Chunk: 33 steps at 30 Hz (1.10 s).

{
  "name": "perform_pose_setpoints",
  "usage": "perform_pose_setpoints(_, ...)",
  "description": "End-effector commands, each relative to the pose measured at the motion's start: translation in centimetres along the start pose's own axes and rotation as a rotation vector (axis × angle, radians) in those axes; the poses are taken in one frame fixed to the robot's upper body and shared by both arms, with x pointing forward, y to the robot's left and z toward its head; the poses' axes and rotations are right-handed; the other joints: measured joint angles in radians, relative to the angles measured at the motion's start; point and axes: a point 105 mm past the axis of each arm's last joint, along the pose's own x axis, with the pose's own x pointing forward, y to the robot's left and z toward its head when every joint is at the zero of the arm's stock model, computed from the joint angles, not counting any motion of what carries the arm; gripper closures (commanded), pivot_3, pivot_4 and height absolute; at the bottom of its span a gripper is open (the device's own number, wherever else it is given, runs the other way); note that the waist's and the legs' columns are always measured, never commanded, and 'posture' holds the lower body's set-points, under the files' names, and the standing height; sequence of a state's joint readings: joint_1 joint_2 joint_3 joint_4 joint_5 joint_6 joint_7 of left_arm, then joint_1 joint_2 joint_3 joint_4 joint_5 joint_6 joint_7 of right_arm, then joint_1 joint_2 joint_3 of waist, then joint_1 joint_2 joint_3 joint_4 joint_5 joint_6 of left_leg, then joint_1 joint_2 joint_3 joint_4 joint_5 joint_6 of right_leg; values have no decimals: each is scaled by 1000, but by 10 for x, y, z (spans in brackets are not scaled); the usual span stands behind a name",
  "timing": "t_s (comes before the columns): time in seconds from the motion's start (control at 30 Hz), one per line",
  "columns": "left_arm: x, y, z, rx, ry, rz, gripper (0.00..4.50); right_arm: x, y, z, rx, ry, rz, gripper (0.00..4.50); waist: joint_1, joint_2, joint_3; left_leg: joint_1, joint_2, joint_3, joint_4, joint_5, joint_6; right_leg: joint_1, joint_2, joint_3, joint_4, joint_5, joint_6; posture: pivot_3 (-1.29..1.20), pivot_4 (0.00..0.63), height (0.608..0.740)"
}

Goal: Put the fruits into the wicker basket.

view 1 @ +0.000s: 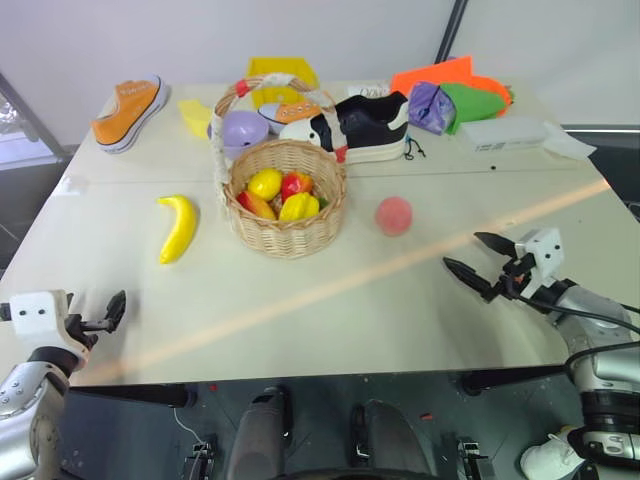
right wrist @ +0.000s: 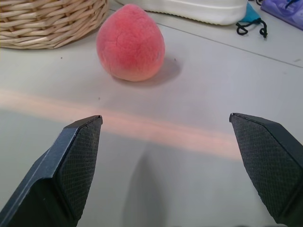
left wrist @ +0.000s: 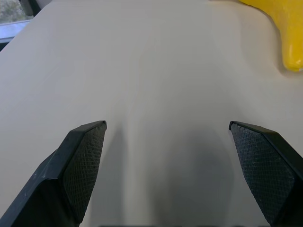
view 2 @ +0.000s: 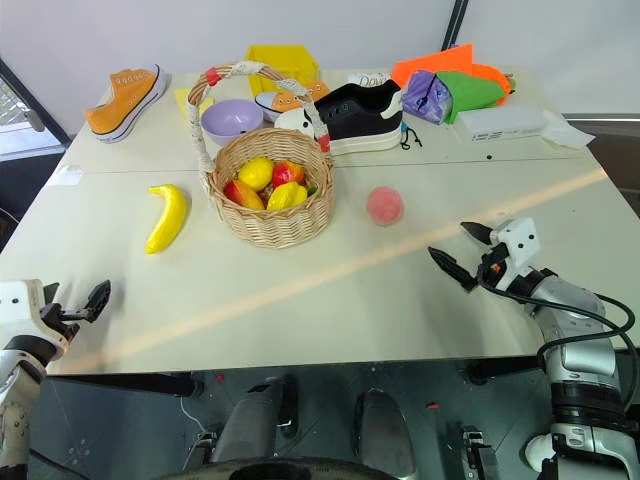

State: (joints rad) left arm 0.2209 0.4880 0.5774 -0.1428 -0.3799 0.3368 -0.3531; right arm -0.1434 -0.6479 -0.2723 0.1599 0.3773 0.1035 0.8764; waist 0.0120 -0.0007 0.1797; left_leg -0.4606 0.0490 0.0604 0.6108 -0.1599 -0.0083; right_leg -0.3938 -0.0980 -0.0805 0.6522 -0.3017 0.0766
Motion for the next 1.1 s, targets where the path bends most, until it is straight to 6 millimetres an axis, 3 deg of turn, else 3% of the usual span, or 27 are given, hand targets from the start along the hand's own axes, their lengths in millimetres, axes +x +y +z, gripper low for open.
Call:
perform_pose_setpoints(0.03,-2,4,18,28,-69,18,55,-1,-2,16,-35,-41,-6,0,0,0,0,0,0,0,0,0,0,0,0,0,0,0,0,0,150,740)
perform_pose_setpoints(0.27,1,-2,28,-2,-104,1,55,2,10,27,-56,-52,45,0,1,0,0,0,0,0,0,0,0,0,0,0,-1,0,0,0,150,740)
perform_pose_setpoints(0.47,11,-21,49,5,-144,-62,55,11,65,54,-59,-90,288,0,0,0,0,0,1,0,-1,0,0,0,0,0,-1,0,0,0,150,740)
perform_pose_setpoints(0.53,19,-37,59,53,-138,-104,55,12,93,63,-73,-88,421,0,1,0,0,0,1,0,-1,0,0,0,0,0,-1,0,0,0,150,740)
perform_pose_setpoints(0.77,50,-71,83,97,-110,-183,55,22,149,91,-160,-164,605,0,1,-1,0,-1,0,0,-1,0,1,0,0,0,-3,1,-1,0,150,740)
perform_pose_setpoints(0.97,83,-84,80,114,9,-183,55,28,174,109,-188,-240,663,0,1,-1,0,-2,0,1,-1,1,3,3,2,-1,-2,2,0,0,150,740)
perform_pose_setpoints(1.1,101,-88,79,117,77,-165,55,31,173,111,-199,-252,655,0,2,-3,1,-2,0,1,0,1,3,3,5,-1,-2,4,5,0,150,740)
